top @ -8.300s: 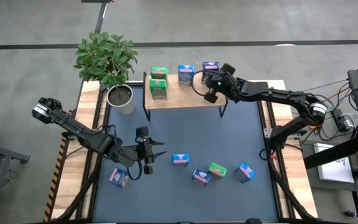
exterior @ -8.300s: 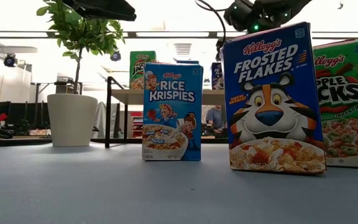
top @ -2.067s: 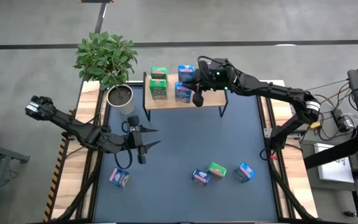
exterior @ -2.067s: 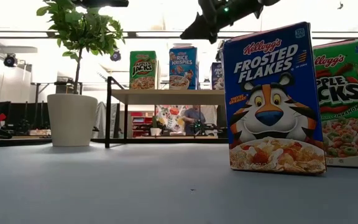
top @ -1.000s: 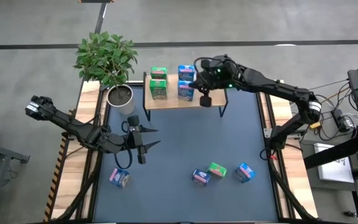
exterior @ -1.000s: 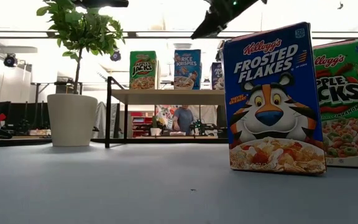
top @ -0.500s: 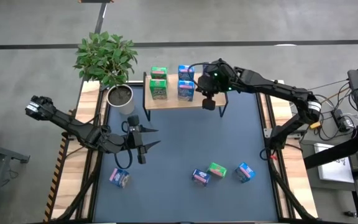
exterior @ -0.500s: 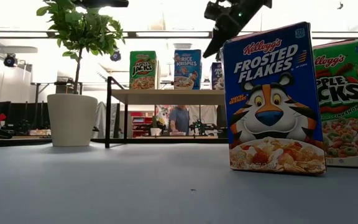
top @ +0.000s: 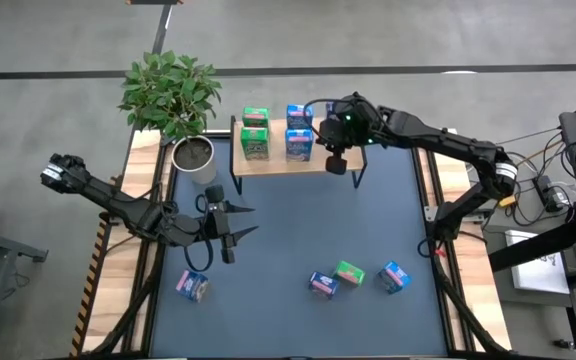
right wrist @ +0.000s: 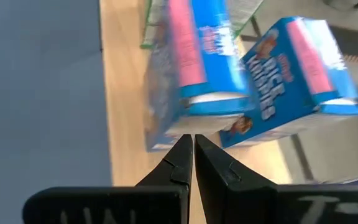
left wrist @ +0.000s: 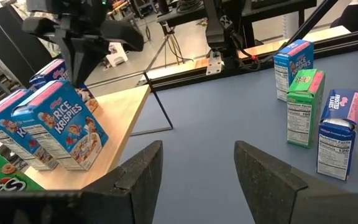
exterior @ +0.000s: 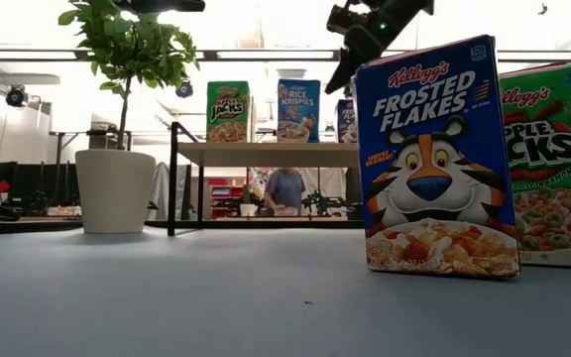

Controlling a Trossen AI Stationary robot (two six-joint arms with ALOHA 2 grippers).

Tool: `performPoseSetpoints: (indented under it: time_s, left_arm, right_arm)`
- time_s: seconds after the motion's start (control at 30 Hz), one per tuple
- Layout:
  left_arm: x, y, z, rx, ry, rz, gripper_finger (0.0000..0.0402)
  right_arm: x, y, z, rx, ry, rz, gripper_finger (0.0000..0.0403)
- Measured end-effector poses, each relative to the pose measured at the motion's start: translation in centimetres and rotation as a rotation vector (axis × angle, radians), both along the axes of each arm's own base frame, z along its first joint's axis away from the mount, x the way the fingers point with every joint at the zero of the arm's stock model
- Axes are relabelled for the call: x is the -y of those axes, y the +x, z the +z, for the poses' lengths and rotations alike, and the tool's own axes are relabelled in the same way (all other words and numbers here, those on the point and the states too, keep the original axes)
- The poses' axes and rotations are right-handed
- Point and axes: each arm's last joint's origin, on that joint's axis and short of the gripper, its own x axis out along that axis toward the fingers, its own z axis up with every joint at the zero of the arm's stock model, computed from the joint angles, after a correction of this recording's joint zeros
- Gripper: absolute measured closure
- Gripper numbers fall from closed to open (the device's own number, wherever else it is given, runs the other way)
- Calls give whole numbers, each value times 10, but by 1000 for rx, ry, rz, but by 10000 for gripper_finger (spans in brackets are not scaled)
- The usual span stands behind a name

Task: Stack cereal on shelf
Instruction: Put the left blue cereal box on the shelf

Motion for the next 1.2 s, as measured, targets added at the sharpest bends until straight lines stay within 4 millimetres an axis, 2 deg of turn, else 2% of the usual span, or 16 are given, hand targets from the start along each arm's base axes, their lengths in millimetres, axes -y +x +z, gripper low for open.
performPoseSetpoints:
  time_s: [0.23,0.4,0.6,0.73,0.9,1.0,1.1,1.2]
  left_arm:
    - [0,1,-1,4,-19,5,219]
    - [2,5,-7,12,-123,37,219]
    - [9,11,-19,-65,-328,106,223]
    - [22,19,-14,-232,-548,123,230]
    - [48,19,-3,-544,-801,261,224]
    - [66,11,6,-680,-815,401,211]
    - [81,-2,16,-738,-803,542,185]
    - [93,-20,16,-773,-804,710,153]
  right_arm:
    - [-17,-10,6,-31,59,8,394]
    - [-50,-15,18,15,84,75,394]
    - [-95,-17,15,22,98,201,394]
    - [-114,-15,6,37,91,267,394]
    - [-126,-13,-5,32,89,313,394]
    - [-128,-11,-9,38,85,319,394]
    - [-128,-10,-11,44,81,320,394]
    - [-128,-10,-15,38,82,320,394]
